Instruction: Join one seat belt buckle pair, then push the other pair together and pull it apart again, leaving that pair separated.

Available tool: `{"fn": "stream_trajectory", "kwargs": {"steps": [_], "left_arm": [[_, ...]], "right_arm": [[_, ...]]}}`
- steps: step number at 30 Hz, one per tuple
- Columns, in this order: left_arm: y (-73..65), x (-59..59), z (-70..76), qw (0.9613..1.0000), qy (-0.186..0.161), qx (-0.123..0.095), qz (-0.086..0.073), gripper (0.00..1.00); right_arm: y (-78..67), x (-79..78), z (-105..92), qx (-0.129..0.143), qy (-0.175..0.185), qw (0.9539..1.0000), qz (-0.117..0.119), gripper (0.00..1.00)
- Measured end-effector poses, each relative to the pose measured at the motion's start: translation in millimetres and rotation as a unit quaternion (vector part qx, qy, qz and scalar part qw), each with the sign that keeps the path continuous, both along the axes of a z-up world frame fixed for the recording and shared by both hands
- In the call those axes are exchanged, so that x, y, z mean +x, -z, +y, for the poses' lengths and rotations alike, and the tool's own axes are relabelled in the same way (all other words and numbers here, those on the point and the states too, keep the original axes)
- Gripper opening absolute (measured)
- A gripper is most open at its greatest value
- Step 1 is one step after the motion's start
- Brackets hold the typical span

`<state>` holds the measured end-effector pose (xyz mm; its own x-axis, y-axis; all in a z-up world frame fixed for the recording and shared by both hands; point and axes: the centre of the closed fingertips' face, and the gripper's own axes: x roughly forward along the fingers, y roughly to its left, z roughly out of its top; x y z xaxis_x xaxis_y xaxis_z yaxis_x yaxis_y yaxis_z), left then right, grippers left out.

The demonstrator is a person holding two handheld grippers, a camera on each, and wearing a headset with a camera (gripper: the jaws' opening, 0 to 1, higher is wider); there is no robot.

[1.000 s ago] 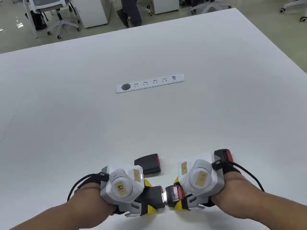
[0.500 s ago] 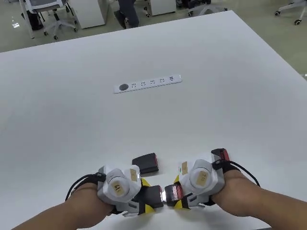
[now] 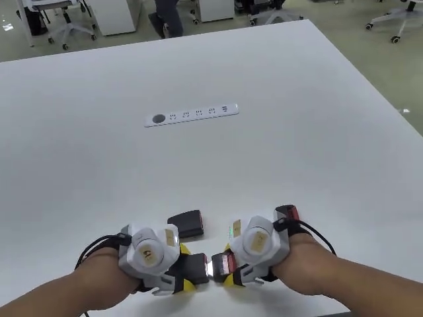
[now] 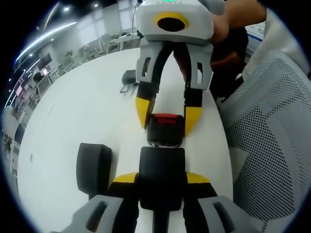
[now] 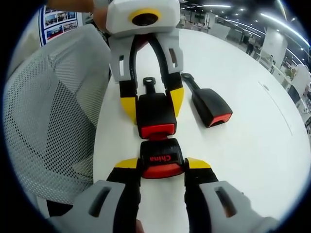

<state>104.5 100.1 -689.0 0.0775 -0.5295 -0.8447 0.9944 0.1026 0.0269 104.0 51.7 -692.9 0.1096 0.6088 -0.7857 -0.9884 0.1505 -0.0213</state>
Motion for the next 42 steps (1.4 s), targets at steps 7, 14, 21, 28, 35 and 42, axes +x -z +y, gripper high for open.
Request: {"fn": "stream_trajectory", "kwargs": {"steps": [7,14,21,28,35,42], "left_arm": [[0.2,0.1,1.6,0.9998,-0.017,0.014,0.003,0.36],[-16.0,0.2,11.4,0.9997,-0.023,0.002,-0.01,0.37],[-48.4,20.4,19.3,0.9981,-0.05,-0.025,-0.027,0.45],[-53.1,55.3,27.0,0.9957,-0.077,-0.026,-0.045,0.47],[-52.3,67.8,25.5,0.996,-0.072,-0.015,-0.05,0.48],[-53.6,83.0,23.3,0.9967,-0.055,-0.02,-0.057,0.5]], "right_arm": [[-0.2,-1.1,-1.5,-0.003,0.012,0.9999,0.001,0.35],[-10.3,-2.0,-10.8,0.018,0.031,0.9994,-0.006,0.4],[-40.9,7.7,-29.4,0.038,0.035,0.9984,-0.024,0.38],[-57.4,34.0,-52.3,0.034,0.048,0.9972,-0.047,0.39],[-53.1,53.8,-78.5,0.019,0.063,0.9966,-0.05,0.39],[-46.3,75.6,-101.6,0.004,0.07,0.9965,-0.045,0.37]]}}
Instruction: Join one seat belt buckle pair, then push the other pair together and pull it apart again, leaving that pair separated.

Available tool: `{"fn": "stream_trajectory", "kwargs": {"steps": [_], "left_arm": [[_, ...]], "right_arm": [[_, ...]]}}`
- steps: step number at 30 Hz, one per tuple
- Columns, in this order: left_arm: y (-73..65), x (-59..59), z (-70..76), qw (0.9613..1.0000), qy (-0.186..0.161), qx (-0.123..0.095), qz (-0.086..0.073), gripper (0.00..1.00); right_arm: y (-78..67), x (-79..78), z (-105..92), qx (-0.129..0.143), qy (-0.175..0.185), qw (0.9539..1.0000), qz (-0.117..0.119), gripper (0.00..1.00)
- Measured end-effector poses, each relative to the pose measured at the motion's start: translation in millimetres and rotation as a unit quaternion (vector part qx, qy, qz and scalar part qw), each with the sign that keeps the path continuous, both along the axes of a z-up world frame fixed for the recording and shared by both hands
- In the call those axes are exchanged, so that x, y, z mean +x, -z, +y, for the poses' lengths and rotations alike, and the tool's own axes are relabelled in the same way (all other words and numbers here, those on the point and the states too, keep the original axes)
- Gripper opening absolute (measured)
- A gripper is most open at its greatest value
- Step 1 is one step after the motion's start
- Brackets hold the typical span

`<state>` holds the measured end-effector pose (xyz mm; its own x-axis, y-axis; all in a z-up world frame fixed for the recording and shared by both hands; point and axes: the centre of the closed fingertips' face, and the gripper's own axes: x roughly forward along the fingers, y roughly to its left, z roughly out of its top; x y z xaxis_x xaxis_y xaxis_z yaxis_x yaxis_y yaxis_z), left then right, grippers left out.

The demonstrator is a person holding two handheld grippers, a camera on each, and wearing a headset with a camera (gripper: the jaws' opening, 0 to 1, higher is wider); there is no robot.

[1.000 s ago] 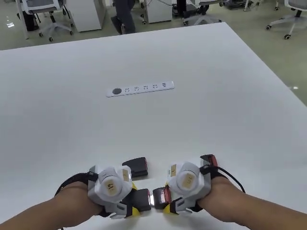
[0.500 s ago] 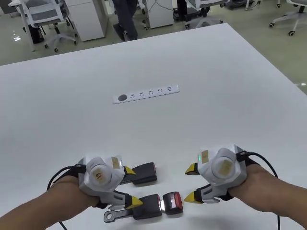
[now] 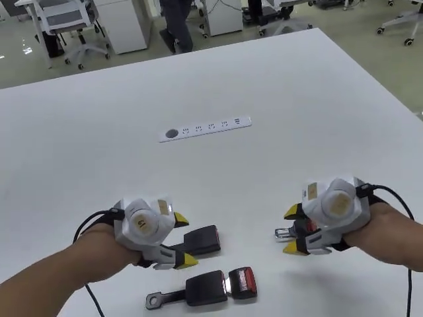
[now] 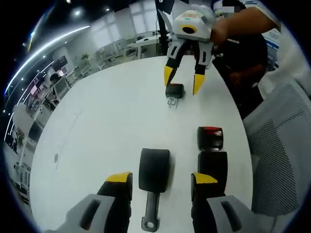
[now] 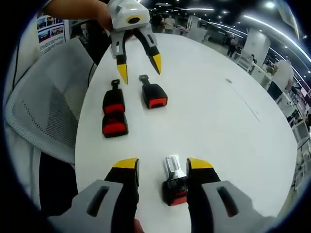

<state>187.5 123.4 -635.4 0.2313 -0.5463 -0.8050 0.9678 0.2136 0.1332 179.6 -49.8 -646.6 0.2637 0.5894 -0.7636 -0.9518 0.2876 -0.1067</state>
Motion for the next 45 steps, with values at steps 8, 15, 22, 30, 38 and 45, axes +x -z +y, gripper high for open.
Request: {"fn": "stream_trajectory", "kwargs": {"steps": [8,15,22,30,38,45], "left_arm": [[7.3,12.0,-2.6,0.9999,-0.002,0.001,0.012,0.54],[26.8,14.6,-8.5,0.9993,0.019,0.018,0.028,0.53],[45.3,17.6,-10.4,0.9975,0.044,0.042,0.036,0.45],[50.1,17.5,-7.9,0.997,0.039,0.047,0.048,0.34],[54.2,15.6,-6.6,0.9961,0.058,0.05,0.044,0.34],[52.1,13.9,-7.6,0.9961,0.056,0.051,0.045,0.33]], "right_arm": [[18.6,13.4,-18.9,-0.028,-0.007,0.9995,0.009,0.39],[31.2,15.1,-33.9,-0.038,-0.016,0.9988,0.027,0.41],[40.3,18.8,-41.6,-0.034,-0.012,0.9983,0.046,0.38],[40.1,18.0,-33.1,-0.018,-0.025,0.9978,0.059,0.35],[45.6,19.2,-34.1,-0.02,-0.039,0.9965,0.071,0.34],[44.1,21.6,-15.2,-0.002,-0.024,0.9974,0.068,0.34]]}}
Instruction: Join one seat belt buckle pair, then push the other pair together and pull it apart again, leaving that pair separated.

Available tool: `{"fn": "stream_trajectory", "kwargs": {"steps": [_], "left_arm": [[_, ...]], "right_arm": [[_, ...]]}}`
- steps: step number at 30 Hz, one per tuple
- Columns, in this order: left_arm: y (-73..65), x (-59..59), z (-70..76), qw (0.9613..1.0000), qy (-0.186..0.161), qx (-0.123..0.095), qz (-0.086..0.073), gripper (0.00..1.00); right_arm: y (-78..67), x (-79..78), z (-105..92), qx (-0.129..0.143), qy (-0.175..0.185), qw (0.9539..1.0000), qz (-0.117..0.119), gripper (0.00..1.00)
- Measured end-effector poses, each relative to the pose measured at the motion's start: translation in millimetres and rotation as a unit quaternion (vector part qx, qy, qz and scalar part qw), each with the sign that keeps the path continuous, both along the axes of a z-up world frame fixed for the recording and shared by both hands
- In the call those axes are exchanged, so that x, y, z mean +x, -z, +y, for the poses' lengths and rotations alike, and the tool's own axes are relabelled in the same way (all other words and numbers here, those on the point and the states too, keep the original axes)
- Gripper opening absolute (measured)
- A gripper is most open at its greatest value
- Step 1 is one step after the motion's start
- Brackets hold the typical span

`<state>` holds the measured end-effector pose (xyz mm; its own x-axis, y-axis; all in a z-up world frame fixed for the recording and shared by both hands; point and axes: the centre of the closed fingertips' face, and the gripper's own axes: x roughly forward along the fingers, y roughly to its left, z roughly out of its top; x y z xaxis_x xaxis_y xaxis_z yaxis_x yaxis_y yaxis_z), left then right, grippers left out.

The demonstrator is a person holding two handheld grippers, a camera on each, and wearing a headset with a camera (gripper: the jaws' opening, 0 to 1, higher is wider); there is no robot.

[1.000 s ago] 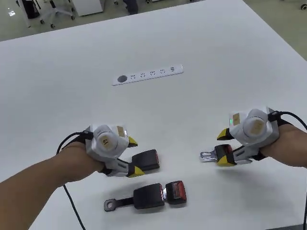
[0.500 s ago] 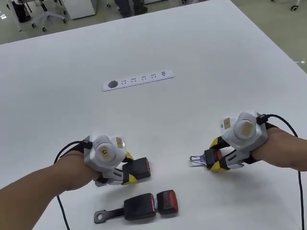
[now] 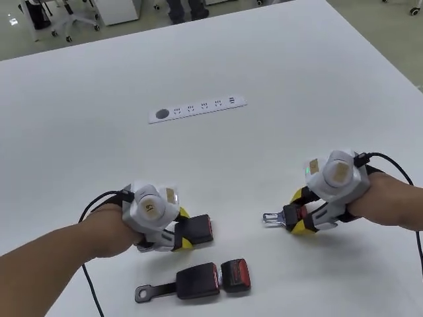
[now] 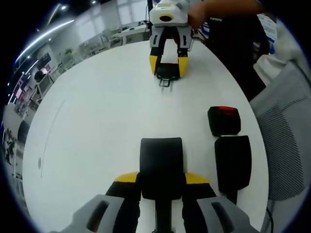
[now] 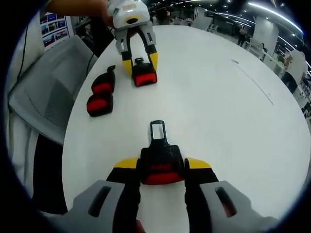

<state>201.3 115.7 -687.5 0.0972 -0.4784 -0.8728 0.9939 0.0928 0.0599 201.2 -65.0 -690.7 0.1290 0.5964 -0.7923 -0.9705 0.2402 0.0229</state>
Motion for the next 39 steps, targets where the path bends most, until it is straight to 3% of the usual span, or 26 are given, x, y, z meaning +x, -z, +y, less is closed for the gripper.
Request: {"fn": "stream_trajectory", "kwargs": {"steps": [19,24,28,32,39], "left_arm": [[1.6,0.0,0.9,1.0,0.002,0.002,0.006,0.33],[2.4,0.3,1.1,0.9999,0.004,0.007,0.008,0.33],[2.4,0.1,1.4,0.9999,0.003,0.004,0.009,0.33],[3.0,1.0,1.5,0.9999,0.003,0.006,0.01,0.33],[3.5,1.2,1.8,0.9999,0.007,0.004,0.011,0.33]], "right_arm": [[-2.0,4.3,92.0,0.055,-0.017,0.9982,-0.015,0.34],[-1.9,5.0,103.5,0.06,-0.022,0.9979,-0.013,0.34],[-1.4,1.6,101.1,0.04,-0.029,0.9987,-0.014,0.34],[-2.1,1.9,102.8,0.016,-0.046,0.9983,-0.031,0.34],[0.6,4.2,109.5,0.048,-0.048,0.9973,-0.027,0.33]]}}
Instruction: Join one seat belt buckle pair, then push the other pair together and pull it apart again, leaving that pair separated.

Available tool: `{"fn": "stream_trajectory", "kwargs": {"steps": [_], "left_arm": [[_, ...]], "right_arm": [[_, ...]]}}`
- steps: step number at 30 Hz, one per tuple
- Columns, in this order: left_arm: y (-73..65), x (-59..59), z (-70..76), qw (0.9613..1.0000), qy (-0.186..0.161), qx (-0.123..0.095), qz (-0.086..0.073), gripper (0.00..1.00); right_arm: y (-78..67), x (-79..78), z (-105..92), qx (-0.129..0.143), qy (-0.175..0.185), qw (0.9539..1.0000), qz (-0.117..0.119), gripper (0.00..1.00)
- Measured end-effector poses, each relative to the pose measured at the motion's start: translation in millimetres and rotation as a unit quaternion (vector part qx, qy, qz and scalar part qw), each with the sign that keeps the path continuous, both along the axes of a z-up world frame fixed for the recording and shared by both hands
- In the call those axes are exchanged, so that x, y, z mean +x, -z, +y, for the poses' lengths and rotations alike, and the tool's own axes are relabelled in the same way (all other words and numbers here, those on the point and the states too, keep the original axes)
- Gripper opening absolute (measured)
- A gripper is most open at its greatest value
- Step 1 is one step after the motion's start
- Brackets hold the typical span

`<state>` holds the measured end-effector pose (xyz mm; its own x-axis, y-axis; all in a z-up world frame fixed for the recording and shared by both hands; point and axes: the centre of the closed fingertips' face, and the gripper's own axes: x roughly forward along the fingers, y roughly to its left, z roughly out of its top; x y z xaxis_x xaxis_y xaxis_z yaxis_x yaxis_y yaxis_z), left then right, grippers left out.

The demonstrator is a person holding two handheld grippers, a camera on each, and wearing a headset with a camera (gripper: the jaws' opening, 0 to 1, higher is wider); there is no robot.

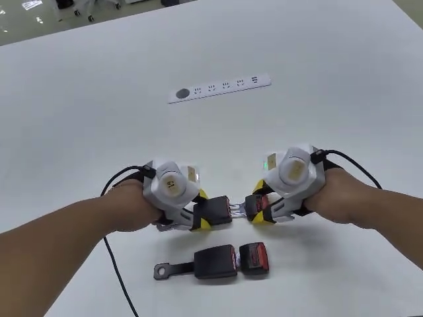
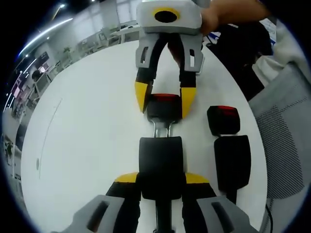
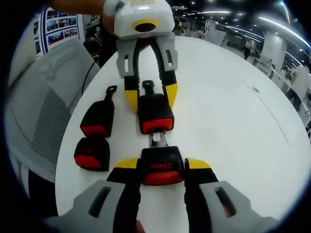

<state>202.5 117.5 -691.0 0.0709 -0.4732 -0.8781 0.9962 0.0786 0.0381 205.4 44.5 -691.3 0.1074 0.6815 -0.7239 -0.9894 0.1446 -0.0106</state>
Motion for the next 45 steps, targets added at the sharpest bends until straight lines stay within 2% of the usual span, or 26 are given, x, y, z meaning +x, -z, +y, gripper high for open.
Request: {"fn": "stream_trajectory", "kwargs": {"steps": [2,4,7,14,19,20,22,38,45], "left_arm": [[-1.3,-1.5,-1.4,1.0,0.001,-0.002,0.0,0.33],[-2.2,-2.3,-2.4,1.0,0.004,-0.001,0.001,0.33],[-3.0,-3.8,-3.7,1.0,0.006,-0.001,0.004,0.32],[-2.5,-2.8,-2.9,0.9999,0.009,-0.009,0.005,0.32],[-4.0,-3.7,-3.8,0.9998,0.013,-0.012,0.004,0.32],[-3.8,-3.6,-3.9,0.9998,0.017,-0.012,0.003,0.32],[-3.5,-3.2,-3.8,0.9998,0.018,-0.01,0.002,0.31],[-2.8,-1.3,-2.5,0.9999,0.01,-0.012,0.002,0.32],[-3.7,-1.6,-3.8,0.9998,0.012,-0.011,0.008,0.32]], "right_arm": [[-1.1,-2.9,5.5,0.01,-0.002,1.0,0.0,0.33],[-1.9,-3.1,8.4,0.007,-0.005,1.0,0.001,0.33],[-2.3,-2.1,7.2,0.013,-0.009,0.9999,0.006,0.33],[-3.4,-1.3,17.4,0.016,-0.013,0.9998,0.005,0.32],[-3.6,-0.5,16.9,0.012,-0.02,0.9997,0.004,0.32],[-3.8,-2.1,22.7,0.02,-0.018,0.9996,0.007,0.32],[-3.1,-1.1,27.5,0.014,-0.016,0.9998,0.003,0.32],[-3.1,-0.9,24.4,0.008,-0.015,0.9999,-0.001,0.33],[-2.8,-1.1,17.7,0.007,-0.011,0.9999,-0.002,0.33]]}}
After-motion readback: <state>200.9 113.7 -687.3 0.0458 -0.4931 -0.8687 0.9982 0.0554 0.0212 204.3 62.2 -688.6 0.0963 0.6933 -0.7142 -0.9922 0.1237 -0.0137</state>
